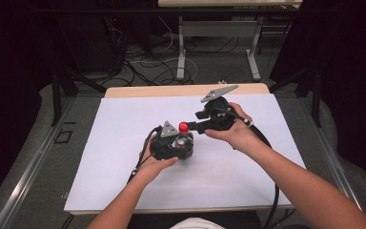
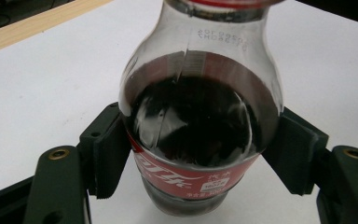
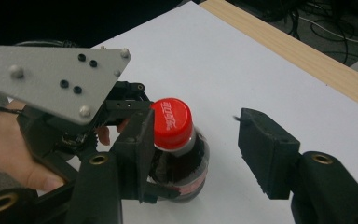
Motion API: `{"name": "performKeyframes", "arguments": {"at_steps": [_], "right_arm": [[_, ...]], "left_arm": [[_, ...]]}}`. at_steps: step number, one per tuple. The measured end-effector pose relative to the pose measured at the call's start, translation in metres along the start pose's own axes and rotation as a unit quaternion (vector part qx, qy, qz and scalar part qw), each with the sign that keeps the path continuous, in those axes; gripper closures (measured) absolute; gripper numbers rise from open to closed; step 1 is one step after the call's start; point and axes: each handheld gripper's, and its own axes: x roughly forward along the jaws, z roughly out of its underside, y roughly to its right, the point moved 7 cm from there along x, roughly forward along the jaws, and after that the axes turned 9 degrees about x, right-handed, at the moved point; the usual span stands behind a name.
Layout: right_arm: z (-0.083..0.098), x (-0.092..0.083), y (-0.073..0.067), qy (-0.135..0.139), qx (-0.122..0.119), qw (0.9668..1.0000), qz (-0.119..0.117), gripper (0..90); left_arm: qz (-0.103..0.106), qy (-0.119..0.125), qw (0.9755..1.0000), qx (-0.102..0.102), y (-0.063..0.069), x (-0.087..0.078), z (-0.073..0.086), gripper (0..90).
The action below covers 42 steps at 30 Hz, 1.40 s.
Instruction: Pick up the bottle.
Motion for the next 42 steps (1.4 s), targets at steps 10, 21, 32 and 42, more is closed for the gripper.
{"name": "performKeyframes", "arguments": {"at_steps": [10, 21, 32, 42], "right_arm": [[-0.007, 0.014, -0.010, -0.011, 0.013, 0.9998, -0.002, 53.3], [-0.001, 0.023, -0.016, -0.038, 0.012, 0.9992, 0.002, 60.7], [0.002, 0.028, -0.019, -0.050, 0.004, 0.9987, 0.002, 61.3], [0.002, 0.027, -0.021, -0.053, -0.006, 0.9986, 0.000, 62.7]], "left_arm": [[0.010, 0.007, 0.9999, 0.008, 0.008, 0.001, -0.003, 30.0], [0.021, 0.001, 0.9997, 0.016, 0.015, 0.000, -0.003, 30.0], [0.021, -0.003, 0.9997, 0.014, 0.014, -0.002, -0.003, 30.0], [0.025, -0.002, 0.9996, 0.013, 0.015, -0.003, -0.003, 30.2]]}}
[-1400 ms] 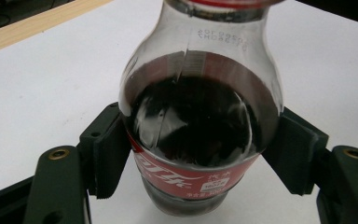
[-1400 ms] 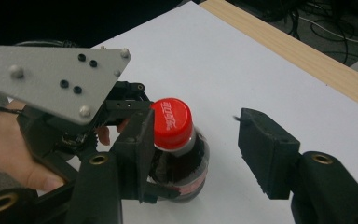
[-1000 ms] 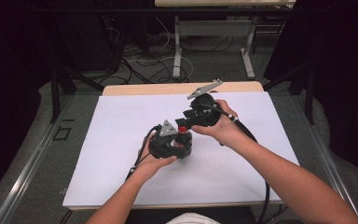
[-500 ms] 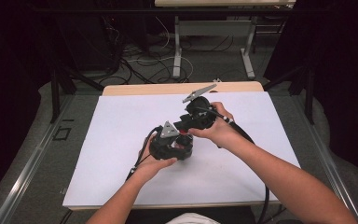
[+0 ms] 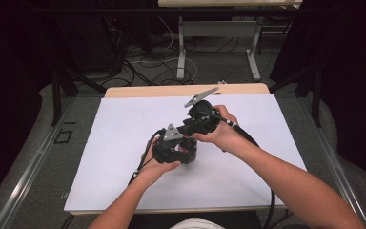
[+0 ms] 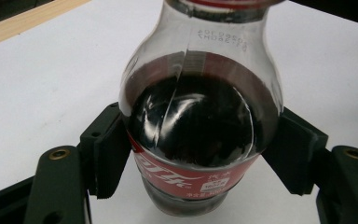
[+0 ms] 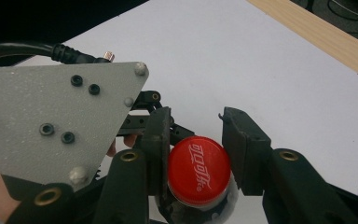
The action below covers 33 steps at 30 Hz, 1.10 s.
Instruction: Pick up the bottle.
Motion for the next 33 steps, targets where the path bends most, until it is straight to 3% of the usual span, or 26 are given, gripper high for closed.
{"name": "performKeyframes", "arguments": {"at_steps": [5, 10, 14, 17, 18, 21, 22, 23, 24, 26, 28, 30, 31, 32, 33], "right_arm": [[0.000, -0.002, 0.000, -0.004, -0.008, 0.9999, -0.007, 62.9], [-0.001, -0.004, 0.000, -0.022, -0.032, 0.9988, -0.028, 63.2], [0.000, -0.006, -0.001, -0.037, -0.045, 0.9972, -0.046, 63.2], [0.000, -0.007, 0.000, -0.042, -0.057, 0.9959, -0.056, 63.3], [-0.002, -0.007, 0.001, -0.043, -0.074, 0.9938, -0.071, 63.3], [-0.003, -0.009, -0.001, -0.055, -0.112, 0.9875, -0.095, 63.3], [-0.002, -0.010, -0.002, -0.063, -0.120, 0.9852, -0.105, 63.3], [-0.002, -0.010, -0.002, -0.063, -0.120, 0.9852, -0.105, 63.3], [-0.003, -0.011, -0.001, -0.071, -0.140, 0.9803, -0.120, 63.1], [-0.005, -0.010, 0.000, -0.064, -0.150, 0.9787, -0.124, 62.7], [-0.005, -0.009, -0.001, -0.059, -0.134, 0.9832, -0.109, 55.7], [-0.005, -0.008, -0.002, -0.040, -0.110, 0.9898, -0.081, 49.5], [-0.005, -0.008, -0.002, -0.040, -0.110, 0.9898, -0.081, 49.5], [-0.007, -0.010, -0.005, -0.024, -0.073, 0.9952, -0.060, 47.8], [-0.007, -0.012, -0.005, -0.024, -0.057, 0.9974, -0.037, 48.0]], "left_arm": [[0.002, 0.003, 1.0000, 0.004, 0.000, -0.001, -0.001, 30.3], [0.014, -0.002, 0.9999, 0.009, 0.003, -0.003, -0.001, 30.4], [0.008, 0.005, 0.9999, 0.012, 0.004, -0.002, -0.002, 30.4], [0.023, 0.001, 0.9997, 0.010, 0.006, -0.004, -0.002, 30.4], [0.023, 0.011, 0.9996, 0.010, 0.006, -0.004, -0.003, 30.4], [0.028, 0.010, 0.9995, 0.015, 0.007, -0.005, -0.003, 30.4], [0.028, 0.013, 0.9994, 0.016, 0.007, -0.005, -0.004, 30.3], [0.029, 0.015, 0.9993, 0.019, 0.007, -0.006, -0.004, 30.3], [0.030, 0.016, 0.9993, 0.017, 0.007, -0.006, -0.004, 30.3], [0.027, 0.016, 0.9994, 0.013, 0.007, -0.006, -0.004, 30.3], [0.027, 0.014, 0.9995, 0.008, 0.006, -0.007, -0.004, 30.3], [0.021, 0.018, 0.9996, 0.002, 0.002, -0.009, -0.004, 30.3], [0.021, 0.018, 0.9996, 0.002, 0.002, -0.009, -0.004, 30.3], [0.019, 0.018, 0.9997, -0.001, 0.001, -0.010, -0.004, 30.3], [0.015, 0.019, 0.9997, -0.004, -0.001, -0.011, -0.004, 30.3]]}}
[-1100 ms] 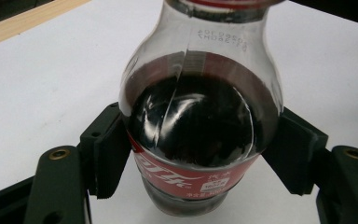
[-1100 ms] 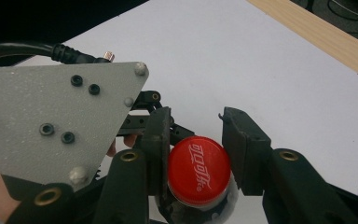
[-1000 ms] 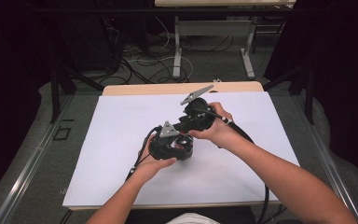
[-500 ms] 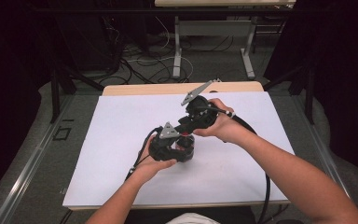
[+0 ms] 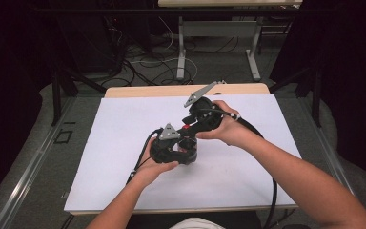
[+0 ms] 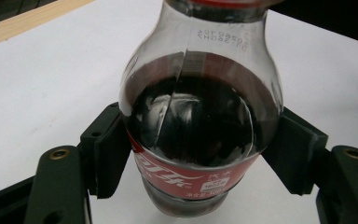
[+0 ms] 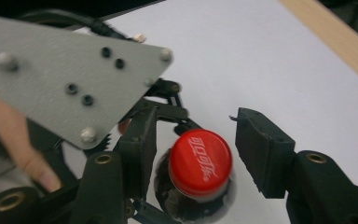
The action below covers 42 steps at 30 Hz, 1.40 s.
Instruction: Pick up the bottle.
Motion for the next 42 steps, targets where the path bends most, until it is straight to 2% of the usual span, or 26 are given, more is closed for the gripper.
{"name": "performKeyframes", "arguments": {"at_steps": [2, 3, 6, 11, 13, 14, 15, 16, 20, 21, 23, 25, 26, 27, 29, 30, 31, 32, 33, 34, 36, 37, 38, 39, 40, 42], "right_arm": [[-0.0019, -0.0032, -0.0002, 0.013, 0.035, 0.9990, 0.023, 48.9], [-0.0019, -0.0032, -0.0002, 0.013, 0.035, 0.9990, 0.023, 48.9], [-0.0025, -0.0057, -0.0040, 0.016, 0.056, 0.9971, 0.049, 51.1], [-0.0028, -0.0017, -0.0046, 0.017, 0.069, 0.9957, 0.060, 52.9], [-0.0015, 0.0002, -0.0052, 0.001, 0.080, 0.9951, 0.058, 55.2], [-0.0020, 0.0022, -0.0051, 0.003, 0.070, 0.9955, 0.063, 59.7], [-0.0020, 0.0022, -0.0051, 0.003, 0.070, 0.9955, 0.063, 59.7], [-0.0030, 0.0030, -0.0052, 0.000, 0.058, 0.9966, 0.058, 60.3], [-0.0028, 0.0031, -0.0051, -0.014, 0.052, 0.9974, 0.049, 60.7], [-0.0025, 0.0024, -0.0042, -0.027, 0.038, 0.9984, 0.031, 60.9], [-0.0030, 0.0031, -0.0040, -0.028, 0.027, 0.9990, 0.022, 60.9], [-0.0039, 0.0028, -0.0017, -0.034, 0.001, 0.9994, 0.001, 61.1], [-0.0047, 0.0020, -0.0012, -0.040, -0.034, 0.9983, -0.025, 61.1], [-0.0046, 0.0010, -0.0009, -0.048, -0.046, 0.9970, -0.039, 61.2], [-0.0051, 0.0007, -0.0004, -0.049, -0.057, 0.9962, -0.043, 61.2], [-0.0053, 0.0001, -0.0016, -0.058, -0.101, 0.9909, -0.069, 61.1], [-0.0053, 0.0001, -0.0016, -0.058, -0.101, 0.9909, -0.069, 61.1], [-0.0062, -0.0002, -0.0015, -0.061, -0.130, 0.9858, -0.087, 61.2], [-0.0062, -0.0002, -0.0015, -0.061, -0.130, 0.9858, -0.087, 61.2], [-0.0066, -0.0004, -0.0023, -0.063, -0.170, 0.9778, -0.105, 61.0], [-0.0066, -0.0004, -0.0024, -0.064, -0.172, 0.9768, -0.110, 60.8], [-0.0074, -0.0003, -0.0010, -0.061, -0.163, 0.9784, -0.111, 58.8], [-0.0074, -0.0003, -0.0010, -0.061, -0.163, 0.9784, -0.111, 58.8], [-0.0080, -0.0009, -0.0009, -0.052, -0.132, 0.9849, -0.099, 45.8], [-0.0080, -0.0009, -0.0009, -0.052, -0.132, 0.9849, -0.099, 45.8], [-0.0074, -0.0021, -0.0022, -0.043, -0.109, 0.9899, -0.079, 41.7]], "left_arm": [[-0.001, -0.001, 1.0000, -0.003, -0.0002, -0.0004, 0.0002, 30.2], [-0.003, -0.001, 1.0000, -0.003, -0.0009, -0.0006, 0.0000, 30.2], [-0.007, -0.001, 1.0000, -0.004, -0.0019, -0.0008, -0.0001, 30.3], [-0.009, -0.001, 0.9999, -0.007, -0.0020, -0.0010, -0.0006, 30.3], [-0.008, -0.004, 1.0000, -0.002, -0.0026, -0.0020, -0.0002, 30.2], [-0.008, -0.001, 1.0000, -0.006, -0.0022, -0.0019, -0.0006, 30.3], [-0.008, -0.002, 0.9999, -0.005, -0.0026, -0.0022, -0.0004, 30.3], [-0.008, -0.004, 1.0000, -0.003, -0.0032, -0.0026, 0.0000, 30.3], [-0.009, -0.003, 0.9999, -0.007, -0.0029, -0.0024, 0.0006, 30.3], [-0.008, -0.003, 0.9999, -0.006, -0.0028, -0.0025, 0.0007, 30.3], [-0.006, -0.003, 1.0000, -0.004, -0.0026, -0.0027, 0.0009, 30.3], [-0.004, -0.002, 1.0000, 0.000, -0.0021, -0.0033, 0.0007, 30.3], [-0.002, 0.000, 1.0000, 0.000, -0.0019, -0.0036, 0.0003, 30.3], [0.000, 0.000, 1.0000, 0.002, -0.0017, -0.0044, 0.0003, 30.3], [0.009, -0.004, 0.9999, 0.009, -0.0010, -0.0062, 0.0006, 30.3], [0.005, 0.001, 0.9999, 0.009, -0.0008, -0.0058, 0.0001, 30.3], [0.004, 0.003, 0.9999, 0.011, -0.0007, -0.0061, 0.0000, 30.3], [0.012, -0.002, 0.9998, 0.014, 0.0000, -0.0075, 0.0002, 30.3], [0.013, 0.003, 0.9999, 0.010, 0.0024, -0.0068, -0.0001, 30.3], [0.010, 0.001, 0.9997, 0.021, 0.0012, -0.0073, -0.0001, 30.3], [0.015, 0.002, 0.9998, 0.015, 0.0026, -0.0074, 0.0000, 30.2], [0.017, 0.002, 0.9998, 0.013, 0.0022, -0.0079, 0.0001, 30.2], [0.016, 0.003, 0.9998, 0.009, 0.0014, -0.0081, 0.0000, 30.3], [0.013, 0.005, 0.9999, 0.010, -0.0003, -0.0082, -0.0001, 30.3], [0.008, 0.003, 0.9999, 0.008, -0.0018, -0.0088, 0.0002, 30.3], [0.004, -0.001, 1.0000, 0.000, -0.0038, -0.0099, 0.0013, 30.3]]}}
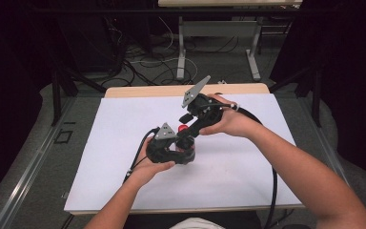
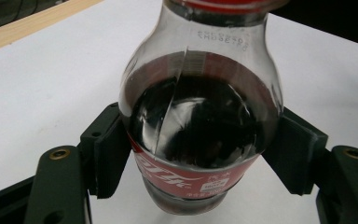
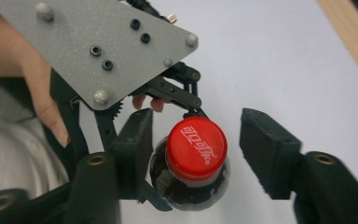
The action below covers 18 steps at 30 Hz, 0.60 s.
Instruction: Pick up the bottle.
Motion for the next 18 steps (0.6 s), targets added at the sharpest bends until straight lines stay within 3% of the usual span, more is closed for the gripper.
{"name": "performKeyframes", "arguments": {"at_steps": [2, 4, 11, 14, 17, 18], "right_arm": [[0.0003, -0.0009, -0.0011, 0.017, 0.008, 0.9994, 0.028, 41.7], [0.0019, -0.0020, -0.0034, 0.036, 0.035, 0.9977, 0.046, 43.8], [0.0052, -0.0008, -0.0086, 0.069, 0.079, 0.9903, 0.091, 55.5], [0.0047, 0.0026, -0.0091, 0.073, 0.101, 0.9876, 0.095, 55.4], [0.0035, 0.0059, -0.0101, 0.072, 0.101, 0.9874, 0.099, 54.4], [0.0038, 0.0065, -0.0106, 0.067, 0.101, 0.9877, 0.099, 55.2]], "left_arm": [[-0.013, 0.001, 0.9999, -0.001, -0.0037, -0.0009, 0.0003, 30.3], [-0.014, 0.000, 0.9999, -0.008, -0.0053, -0.0022, 0.0008, 30.3], [-0.025, -0.002, 0.9997, -0.007, -0.0075, -0.0035, 0.0002, 30.4], [-0.022, -0.011, 0.9997, -0.003, -0.0056, -0.0038, 0.0007, 30.4], [-0.022, -0.005, 0.9997, -0.008, -0.0031, -0.0026, -0.0001, 30.4], [-0.023, -0.007, 0.9997, 0.004, -0.0042, -0.0029, -0.0005, 30.5]]}}
